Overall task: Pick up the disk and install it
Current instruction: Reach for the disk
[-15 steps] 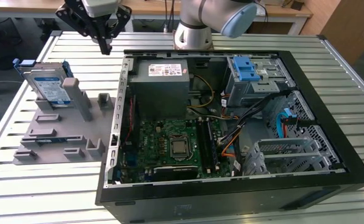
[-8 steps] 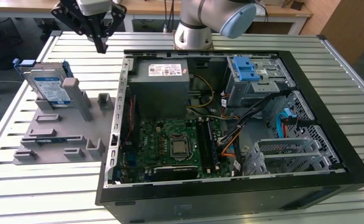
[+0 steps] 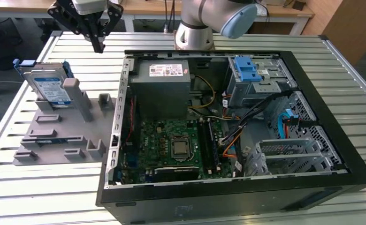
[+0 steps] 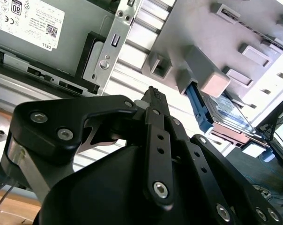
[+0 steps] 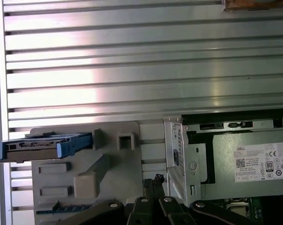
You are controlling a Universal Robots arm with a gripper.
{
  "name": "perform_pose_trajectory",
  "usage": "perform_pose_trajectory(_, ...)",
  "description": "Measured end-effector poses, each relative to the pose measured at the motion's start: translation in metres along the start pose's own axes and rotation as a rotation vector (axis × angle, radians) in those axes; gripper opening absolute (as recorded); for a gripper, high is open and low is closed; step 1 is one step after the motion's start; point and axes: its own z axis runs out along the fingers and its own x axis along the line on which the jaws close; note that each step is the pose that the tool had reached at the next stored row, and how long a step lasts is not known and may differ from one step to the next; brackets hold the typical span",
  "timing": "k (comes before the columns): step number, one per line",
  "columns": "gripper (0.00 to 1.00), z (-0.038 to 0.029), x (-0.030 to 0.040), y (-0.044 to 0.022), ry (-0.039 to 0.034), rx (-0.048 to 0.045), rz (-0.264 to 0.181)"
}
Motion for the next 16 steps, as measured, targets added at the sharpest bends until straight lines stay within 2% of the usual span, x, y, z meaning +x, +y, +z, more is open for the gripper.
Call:
perform_pose_trajectory(9, 0.11, 0.0000, 0.0015, 0.0000, 0.0002, 0.0001, -0.002)
perform_pose_trajectory(16, 0.11, 0.0004, 0.0033, 0.0012, 0.0017, -0.0001, -0.046)
